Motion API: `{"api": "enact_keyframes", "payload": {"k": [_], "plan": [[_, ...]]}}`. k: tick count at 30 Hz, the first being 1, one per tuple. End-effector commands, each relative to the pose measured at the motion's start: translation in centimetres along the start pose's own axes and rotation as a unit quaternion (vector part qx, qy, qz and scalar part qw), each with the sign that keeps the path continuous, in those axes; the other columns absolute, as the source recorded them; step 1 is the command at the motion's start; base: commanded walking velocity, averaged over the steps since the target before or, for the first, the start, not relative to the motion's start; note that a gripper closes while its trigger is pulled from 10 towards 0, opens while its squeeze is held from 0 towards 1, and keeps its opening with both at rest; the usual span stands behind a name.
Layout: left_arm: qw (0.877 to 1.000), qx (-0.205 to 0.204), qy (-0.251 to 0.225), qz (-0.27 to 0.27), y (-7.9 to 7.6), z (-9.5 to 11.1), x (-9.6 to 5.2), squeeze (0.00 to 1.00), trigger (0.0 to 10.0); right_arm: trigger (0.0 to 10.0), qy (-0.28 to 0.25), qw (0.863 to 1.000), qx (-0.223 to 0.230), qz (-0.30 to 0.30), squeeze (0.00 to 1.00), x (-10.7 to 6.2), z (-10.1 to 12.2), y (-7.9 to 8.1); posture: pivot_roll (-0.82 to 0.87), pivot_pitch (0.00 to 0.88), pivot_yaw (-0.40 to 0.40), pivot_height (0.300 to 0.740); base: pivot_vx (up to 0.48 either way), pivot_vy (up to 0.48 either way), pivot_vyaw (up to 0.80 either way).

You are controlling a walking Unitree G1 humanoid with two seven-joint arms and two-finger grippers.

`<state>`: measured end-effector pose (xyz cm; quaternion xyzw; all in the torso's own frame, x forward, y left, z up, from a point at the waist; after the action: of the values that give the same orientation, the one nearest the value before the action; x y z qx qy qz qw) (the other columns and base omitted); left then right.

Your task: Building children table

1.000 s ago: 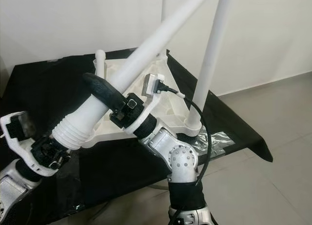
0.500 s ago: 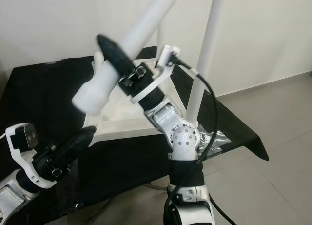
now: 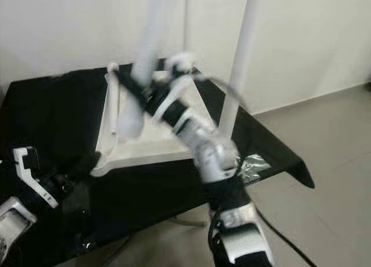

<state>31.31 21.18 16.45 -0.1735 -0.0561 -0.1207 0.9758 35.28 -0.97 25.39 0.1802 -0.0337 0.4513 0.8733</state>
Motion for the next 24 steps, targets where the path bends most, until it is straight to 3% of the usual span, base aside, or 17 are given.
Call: {"api": "enact_keyframes", "payload": {"k": [1, 5, 7, 8, 10, 11, 12, 13, 17, 20, 24], "plan": [[0.998, 0.022, 0.003, 0.061, 1.7, -0.2, -0.4, 0.00, 10.0, 10.0, 0.001, 1.000, -0.017, -0.004, 0.00, -0.1, 0.1, 0.0, -0.02, 0.039, -0.028, 0.740, 0.000, 0.000, 0.00], [0.990, 0.086, 0.011, 0.109, 2.1, -0.1, -0.1, 0.00, 10.0, 10.0, 0.017, 0.998, -0.062, -0.004, 0.00, -1.4, -0.6, -0.2, -0.03, 0.050, -0.029, 0.740, 0.000, 0.000, 0.00], [0.989, 0.093, 0.010, 0.114, 2.0, -0.1, 0.0, 0.00, 10.0, 10.0, 0.018, 0.997, -0.072, -0.005, 0.00, -1.5, -0.8, -0.2, -0.03, 0.051, -0.029, 0.740, 0.000, 0.000, 0.00], [0.983, 0.136, 0.026, 0.121, 1.8, -0.4, 0.2, 0.00, 10.0, 10.0, 0.025, 0.994, -0.104, -0.020, 0.00, -2.5, -1.2, -0.8, -0.03, 0.054, -0.028, 0.740, 0.000, 0.000, 0.00], [0.974, 0.177, 0.033, 0.134, 1.7, -0.6, 0.2, 0.00, 10.0, 10.0, 0.026, 0.992, -0.115, -0.033, 0.00, -3.3, -1.5, -1.3, -0.03, 0.054, -0.025, 0.740, 0.000, 0.000, 0.00], [0.962, 0.231, 0.051, 0.133, 1.3, -1.1, 0.4, 0.00, 10.0, 10.0, 0.024, 0.991, -0.121, -0.043, 0.00, -3.9, -1.9, -1.3, -0.03, 0.053, -0.019, 0.740, 0.000, 0.000, 0.00], [0.962, 0.231, 0.051, 0.133, 1.3, -1.1, 0.4, 0.00, 10.0, 10.0, 0.024, 0.991, -0.121, -0.043, 0.00, -3.9, -1.9, -1.3, -0.03, 0.053, -0.019, 0.740, 0.000, 0.000, 0.00], [0.953, 0.264, 0.062, 0.135, 1.2, -1.4, 0.4, 0.00, 10.0, 10.0, 0.025, 0.991, -0.125, -0.046, 0.00, -4.2, -2.1, -1.3, -0.03, 0.053, -0.019, 0.740, 0.000, 0.000, 0.00], [0.948, 0.279, 0.052, 0.144, 0.3, -1.8, 0.9, 0.00, 10.0, 10.0, 0.032, 0.989, -0.138, -0.048, 0.00, -5.3, -3.6, -0.8, -0.04, 0.048, -0.010, 0.740, 0.000, 0.480, 0.00], [0.950, 0.287, 0.043, 0.111, -1.7, -2.2, 1.3, 0.00, 10.0, 10.0, 0.029, 0.990, -0.125, -0.050, 0.00, -6.0, -4.4, -0.5, -0.04, 0.046, -0.005, 0.740, 0.000, 0.480, 0.00], [0.948, 0.303, 0.039, 0.084, -3.3, -2.7, 1.6, 0.00, 10.0, 10.0, 0.029, 0.990, -0.122, -0.057, 0.00, -6.5, -5.1, -0.6, -0.05, 0.043, 0.004, 0.740, 0.000, 0.480, 0.00]]}}
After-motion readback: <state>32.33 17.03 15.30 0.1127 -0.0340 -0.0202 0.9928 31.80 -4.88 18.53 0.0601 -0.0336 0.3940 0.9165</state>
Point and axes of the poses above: a point about 5 cm out from each wrist's last joint towards the gripper, its own x axis pointing out of the wrist towards the gripper, its own z axis along the axis of the wrist's last joint, y = z × x, the point moved 4 cm from there along x, pointing out of the wrist towards the gripper, and after that the axes turned 7 degrees about x, right-handed, at the moved point
